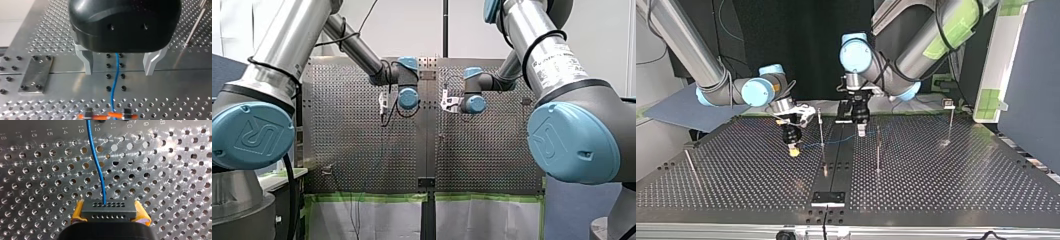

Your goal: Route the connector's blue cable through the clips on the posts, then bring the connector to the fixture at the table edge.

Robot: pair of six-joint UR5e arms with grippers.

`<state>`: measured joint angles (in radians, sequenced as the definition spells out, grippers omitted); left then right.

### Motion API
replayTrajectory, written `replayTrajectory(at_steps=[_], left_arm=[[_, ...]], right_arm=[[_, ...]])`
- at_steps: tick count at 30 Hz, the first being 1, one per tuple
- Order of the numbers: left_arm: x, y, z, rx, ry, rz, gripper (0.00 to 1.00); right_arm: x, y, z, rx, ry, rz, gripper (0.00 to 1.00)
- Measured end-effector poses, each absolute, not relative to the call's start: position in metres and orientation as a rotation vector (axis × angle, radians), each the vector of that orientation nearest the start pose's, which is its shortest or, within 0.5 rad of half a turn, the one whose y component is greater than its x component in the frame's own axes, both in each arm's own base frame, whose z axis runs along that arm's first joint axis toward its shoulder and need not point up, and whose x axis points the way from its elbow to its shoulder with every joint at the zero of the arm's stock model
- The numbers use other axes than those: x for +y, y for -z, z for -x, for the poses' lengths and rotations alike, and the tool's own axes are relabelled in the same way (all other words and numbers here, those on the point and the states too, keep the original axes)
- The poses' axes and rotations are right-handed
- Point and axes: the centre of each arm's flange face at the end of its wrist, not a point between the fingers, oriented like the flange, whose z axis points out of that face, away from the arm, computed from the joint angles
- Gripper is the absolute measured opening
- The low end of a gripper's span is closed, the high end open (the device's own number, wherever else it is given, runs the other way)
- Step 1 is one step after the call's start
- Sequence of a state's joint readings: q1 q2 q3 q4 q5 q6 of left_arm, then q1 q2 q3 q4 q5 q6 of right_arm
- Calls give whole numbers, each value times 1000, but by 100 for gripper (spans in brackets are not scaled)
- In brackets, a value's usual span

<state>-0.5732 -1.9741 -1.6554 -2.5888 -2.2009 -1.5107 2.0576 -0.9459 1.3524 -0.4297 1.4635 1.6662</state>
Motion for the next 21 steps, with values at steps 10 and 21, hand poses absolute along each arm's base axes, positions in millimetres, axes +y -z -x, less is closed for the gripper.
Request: replayTrajectory(at_steps=[10,21], left_arm=[[-384,-270,-483,1518,-83,45,100],[-377,-276,-495,1501,-92,70,100]], right_arm=[[-560,-255,-460,-942,-1712,-1590,0],[-560,-255,-459,-944,-1710,-1593,0]])
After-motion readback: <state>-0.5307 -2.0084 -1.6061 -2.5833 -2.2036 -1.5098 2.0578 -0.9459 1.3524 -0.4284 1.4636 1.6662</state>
